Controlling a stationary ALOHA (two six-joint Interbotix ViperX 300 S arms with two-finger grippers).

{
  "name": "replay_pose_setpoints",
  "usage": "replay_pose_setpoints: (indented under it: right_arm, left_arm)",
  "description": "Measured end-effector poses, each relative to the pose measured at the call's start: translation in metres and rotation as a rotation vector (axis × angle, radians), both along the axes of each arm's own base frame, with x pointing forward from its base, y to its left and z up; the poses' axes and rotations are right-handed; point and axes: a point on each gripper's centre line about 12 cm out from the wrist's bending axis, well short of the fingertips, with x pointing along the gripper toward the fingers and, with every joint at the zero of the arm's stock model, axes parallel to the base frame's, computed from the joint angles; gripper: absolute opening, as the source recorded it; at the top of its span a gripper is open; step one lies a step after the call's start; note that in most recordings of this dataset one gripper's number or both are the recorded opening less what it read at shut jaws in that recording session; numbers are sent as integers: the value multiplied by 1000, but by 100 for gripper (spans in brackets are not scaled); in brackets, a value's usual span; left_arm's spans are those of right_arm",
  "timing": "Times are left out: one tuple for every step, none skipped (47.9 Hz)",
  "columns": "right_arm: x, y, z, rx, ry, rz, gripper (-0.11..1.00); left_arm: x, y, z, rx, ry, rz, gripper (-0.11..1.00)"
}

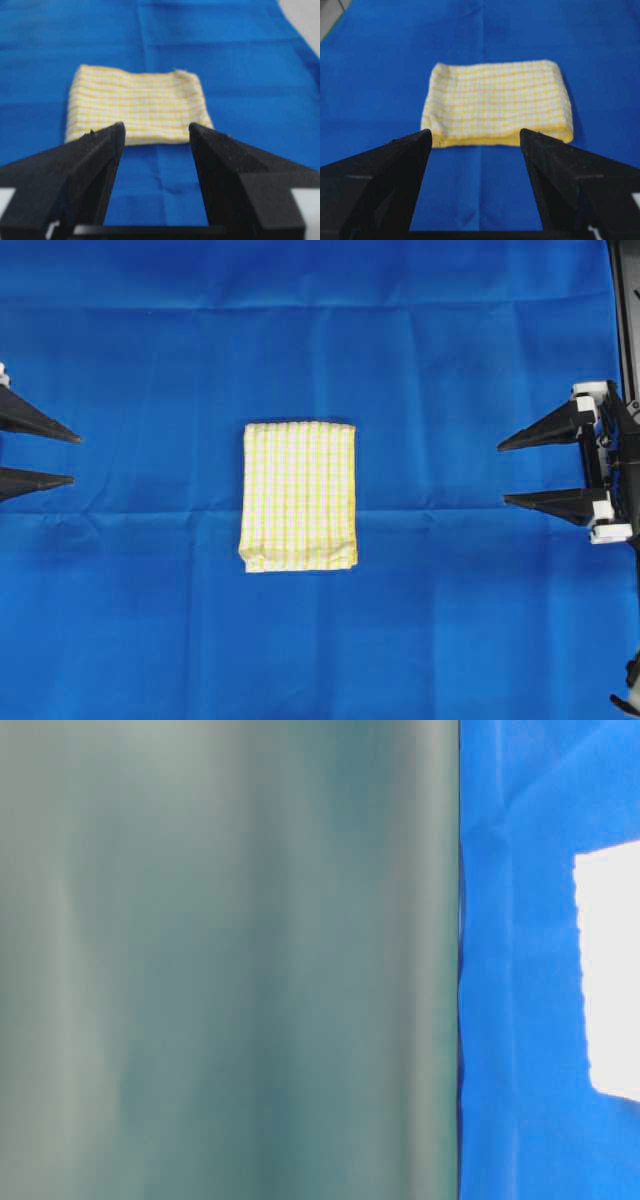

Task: Fold the yellow towel.

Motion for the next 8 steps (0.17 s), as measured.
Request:
replay_pose_setpoints:
  right_arm:
    - [0,0,-1,-1,3,2,72]
    - [-1,0,-2,0,6,0,72]
    - [-1,0,-3,-2,8,0,72]
    - [-2,0,-5,-3,11,0,72]
    - [-2,0,-5,-2,11,-1,72]
    - [-2,-1,-5,-5,11,-3,72]
    - [-3,-1,-6,-6,12,-4,72]
    - [-3,-1,-7,-7,13,-6,72]
  left_arm:
    - [-1,0,-1,0,0,2,47]
    - [-2,1,-2,0,0,5,47]
    - [-2,1,-3,0,0,6,47]
    - [-3,1,-4,0,0,6,47]
    - [-4,2,-6,2,1,7,47]
    - [-4,2,-7,0,3,9,47]
    - [-5,2,-8,2,3,9,47]
    - [-5,2,-9,2,6,10,47]
